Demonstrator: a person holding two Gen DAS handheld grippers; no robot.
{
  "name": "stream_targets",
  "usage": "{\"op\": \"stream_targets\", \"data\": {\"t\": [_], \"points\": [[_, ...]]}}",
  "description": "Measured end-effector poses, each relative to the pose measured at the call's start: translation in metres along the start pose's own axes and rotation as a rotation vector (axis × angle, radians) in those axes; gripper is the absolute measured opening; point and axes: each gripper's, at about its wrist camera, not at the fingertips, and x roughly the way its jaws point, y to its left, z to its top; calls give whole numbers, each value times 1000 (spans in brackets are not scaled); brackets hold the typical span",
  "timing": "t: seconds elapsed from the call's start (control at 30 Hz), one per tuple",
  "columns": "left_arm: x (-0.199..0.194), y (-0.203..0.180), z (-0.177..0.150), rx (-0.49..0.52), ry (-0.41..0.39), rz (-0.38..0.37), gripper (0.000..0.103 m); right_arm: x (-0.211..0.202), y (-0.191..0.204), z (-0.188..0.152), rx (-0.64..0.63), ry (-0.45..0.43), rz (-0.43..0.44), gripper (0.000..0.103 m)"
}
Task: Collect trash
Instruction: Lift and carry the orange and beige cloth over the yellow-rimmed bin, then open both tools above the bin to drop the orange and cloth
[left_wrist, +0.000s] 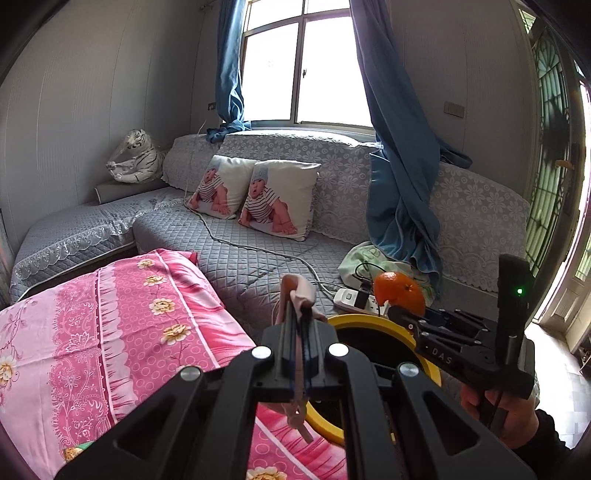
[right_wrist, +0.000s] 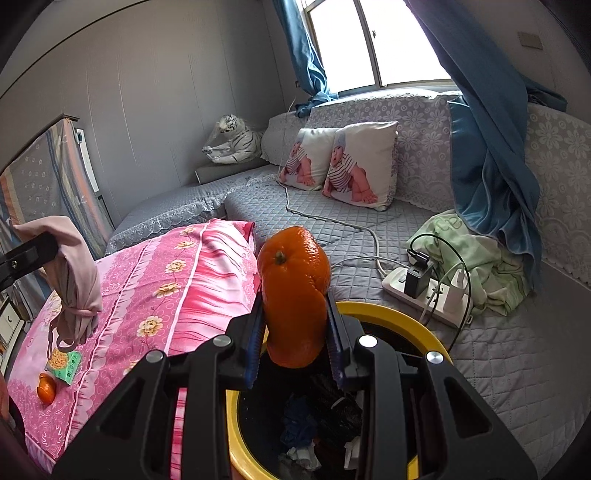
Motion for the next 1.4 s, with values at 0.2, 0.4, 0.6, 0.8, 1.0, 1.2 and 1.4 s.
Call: {"op": "stream_targets", "data": {"t": [0.2, 0.4, 0.6, 0.8, 1.0, 1.2, 1.4], "points": [[21, -15, -3, 12, 19, -34, 3, 10, -18, -10, 36, 29, -20, 28], [49, -25, -9, 3, 59, -55, 3, 19, -34, -22, 73, 60, -39, 28], [73, -34, -18, -3, 98, -50, 3, 27, -47, -35, 106, 97, -65, 28], [94, -39, -28, -18, 145, -59, 3, 37, -57, -49, 135, 147, -75, 29], [106, -39, -34, -31, 181, -74, 3, 41, -64, -54, 152, 170, -90, 29], [115, -39, -36, -45, 201, -79, 3, 45, -66, -53, 166, 186, -96, 29], [119, -24, -36, -104, 223, -83, 10, 47, -68, -52, 182, 193, -97, 34]]}}
